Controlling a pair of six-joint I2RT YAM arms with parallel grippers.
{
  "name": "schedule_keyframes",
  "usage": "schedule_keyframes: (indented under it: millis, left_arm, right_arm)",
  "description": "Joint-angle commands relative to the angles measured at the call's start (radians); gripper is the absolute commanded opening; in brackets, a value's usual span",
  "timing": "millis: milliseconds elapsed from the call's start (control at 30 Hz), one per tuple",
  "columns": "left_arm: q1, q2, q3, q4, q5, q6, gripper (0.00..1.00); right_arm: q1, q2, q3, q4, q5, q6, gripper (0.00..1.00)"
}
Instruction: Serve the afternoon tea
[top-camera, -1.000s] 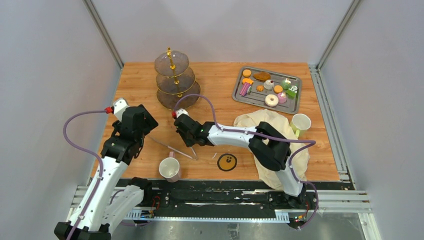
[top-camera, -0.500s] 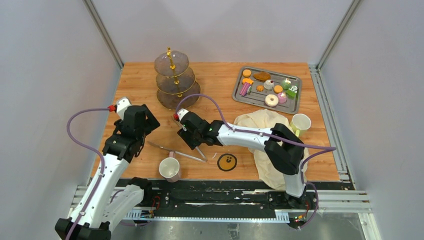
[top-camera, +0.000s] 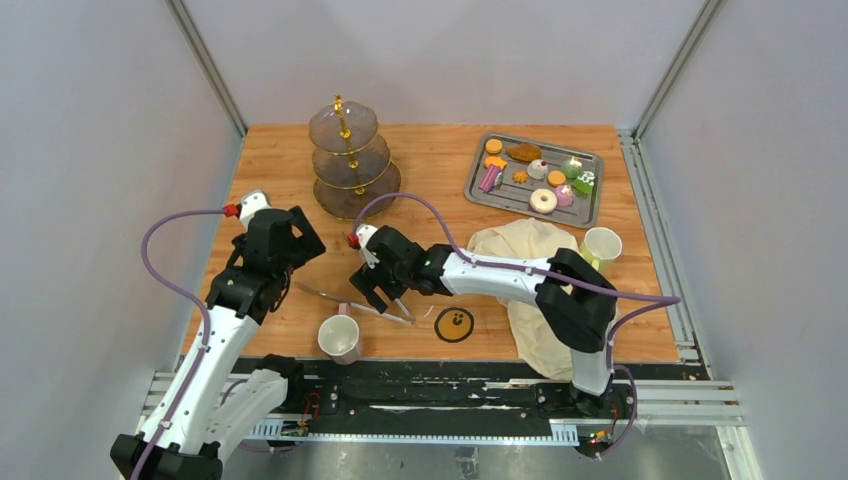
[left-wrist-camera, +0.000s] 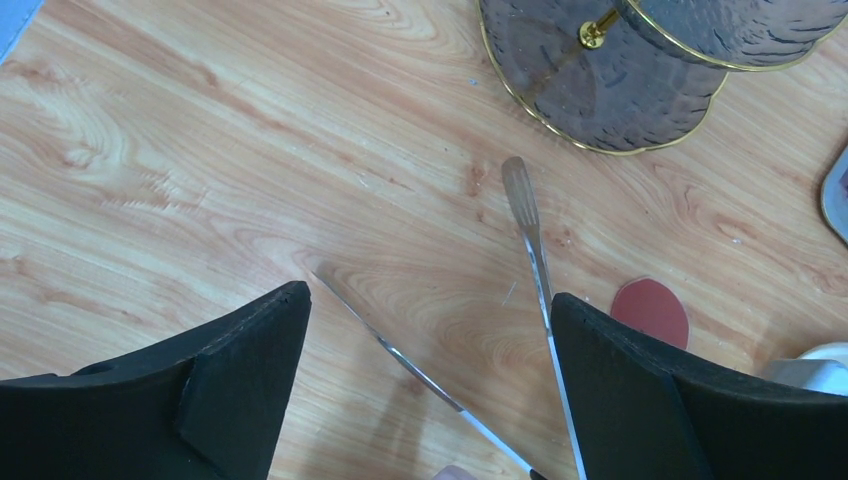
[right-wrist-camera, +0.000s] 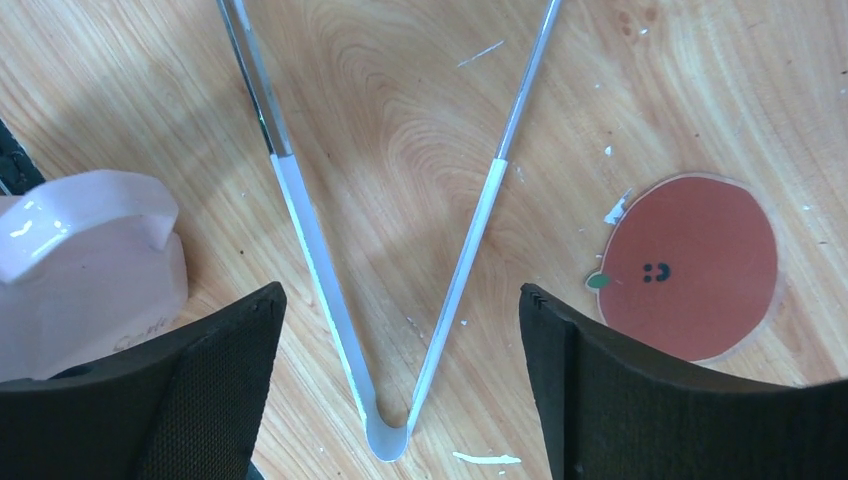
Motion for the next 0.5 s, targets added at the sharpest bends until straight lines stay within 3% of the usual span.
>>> schedule_keyframes:
  millis: [0,467]
  left_arm:
    - [0.008,-0.008,0.0,0.031,0.01,0.029,0.95]
    - [0.008,-0.01,-0.026,0.03,0.057,0.018,0.96]
  right_arm:
    - [0.006,0.031,-0.029,0.031,-0.029,-0.044,0.86]
    - [0.042,0.145,0.021,0.057,0.071,-0.079,0.9]
